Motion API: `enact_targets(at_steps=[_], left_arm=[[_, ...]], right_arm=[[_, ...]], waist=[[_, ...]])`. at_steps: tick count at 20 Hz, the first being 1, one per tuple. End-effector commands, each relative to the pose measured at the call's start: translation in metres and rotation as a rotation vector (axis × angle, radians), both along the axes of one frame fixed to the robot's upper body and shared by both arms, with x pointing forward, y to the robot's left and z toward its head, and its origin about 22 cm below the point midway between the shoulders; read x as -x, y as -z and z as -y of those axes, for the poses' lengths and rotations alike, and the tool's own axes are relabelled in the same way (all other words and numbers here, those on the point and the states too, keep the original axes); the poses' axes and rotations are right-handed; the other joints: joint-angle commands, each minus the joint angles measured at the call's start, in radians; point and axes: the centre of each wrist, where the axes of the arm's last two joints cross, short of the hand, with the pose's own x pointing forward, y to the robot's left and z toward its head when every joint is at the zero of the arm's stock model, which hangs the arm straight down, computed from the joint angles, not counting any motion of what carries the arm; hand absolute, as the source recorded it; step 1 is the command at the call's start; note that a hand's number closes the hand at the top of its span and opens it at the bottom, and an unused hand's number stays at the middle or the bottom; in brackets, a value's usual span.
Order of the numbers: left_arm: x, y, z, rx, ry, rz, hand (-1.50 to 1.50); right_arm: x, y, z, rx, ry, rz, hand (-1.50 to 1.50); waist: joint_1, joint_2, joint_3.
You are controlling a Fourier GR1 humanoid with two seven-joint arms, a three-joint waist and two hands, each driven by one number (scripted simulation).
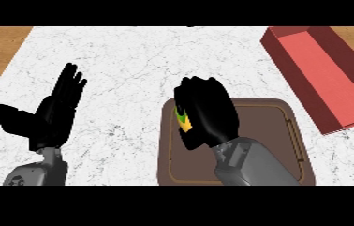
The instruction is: Pick the lemon from the tray and place it in the cardboard box
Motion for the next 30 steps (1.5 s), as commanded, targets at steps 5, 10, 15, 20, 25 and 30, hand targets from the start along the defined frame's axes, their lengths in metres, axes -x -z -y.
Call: enact_targets(at_steps=[5,10,15,20,25,30], left_arm=[[0.003,0.005,0.001,0.010,-0.011,-0.010,0.00],[0.004,0.005,0.007,-0.012,-0.017,0.004,0.00],[0.004,-0.005,0.001,0.009,-0.012,-0.005,0.00],[0.002,0.001,-0.016,-0.003,0.002,-0.006,0.00],[0.011,0.003,-0.007,0.000,-0.013,0.018,0.00],[0.000,0.006,0.001,0.009,0.014,0.018,0.00]], right_arm=[[-0.011,-0.064,0.018,-0.254,0.252,0.179,1.50],[-0.021,-0.093,0.054,-0.257,0.389,0.268,1.50],[-0.053,-0.090,0.101,-0.278,0.469,0.238,1.50],[-0.073,-0.102,0.138,-0.275,0.533,0.198,1.50],[-0.095,-0.076,0.176,-0.144,0.628,0.288,1.50],[-0.135,-0.067,0.222,-0.098,0.649,0.274,1.50]], waist=[[-0.010,-0.002,0.000],[-0.014,-0.002,0.000],[-0.009,0.001,0.001],[-0.008,0.001,0.000],[-0.002,0.001,0.000],[0.008,0.007,0.001]])
